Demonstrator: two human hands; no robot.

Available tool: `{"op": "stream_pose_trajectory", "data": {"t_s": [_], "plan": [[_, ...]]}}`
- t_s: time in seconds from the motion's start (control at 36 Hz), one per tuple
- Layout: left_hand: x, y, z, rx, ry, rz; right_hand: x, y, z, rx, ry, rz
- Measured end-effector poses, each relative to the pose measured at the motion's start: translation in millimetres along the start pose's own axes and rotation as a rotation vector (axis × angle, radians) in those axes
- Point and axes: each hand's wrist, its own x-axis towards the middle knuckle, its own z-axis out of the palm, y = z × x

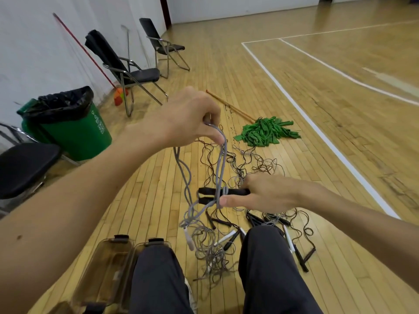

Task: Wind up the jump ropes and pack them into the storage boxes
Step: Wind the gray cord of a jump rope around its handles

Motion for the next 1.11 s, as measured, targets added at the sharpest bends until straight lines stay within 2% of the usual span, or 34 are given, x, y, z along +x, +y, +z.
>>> {"op": "stream_pose_trajectory", "data": {"t_s": [0.31,0.47,0.58,0.69,0.75,0.94,1.11], "plan": [[-5,-19,28,-0.538,-0.146,-0.295,-17,-13,-16,0.058,0.071,-0.165],[-16,-28,55,-0.742,-0.240,-0.377,-14,-10,-14,0.095,0.097,-0.208],[-23,-30,71,-0.869,-0.254,-0.418,-16,-10,-18,0.167,0.139,-0.199],[-41,-30,93,-1.078,-0.192,-0.424,-14,-5,-22,0.278,0.235,-0.184],[-48,-26,105,-1.114,-0.224,-0.420,-12,-4,-23,0.334,0.274,-0.195],[-55,-4,144,-1.379,-0.207,-0.611,1,2,-17,0.402,0.331,-0.204],[-73,5,164,-1.509,-0.170,-0.703,16,20,-10,0.484,0.337,-0.121]]}}
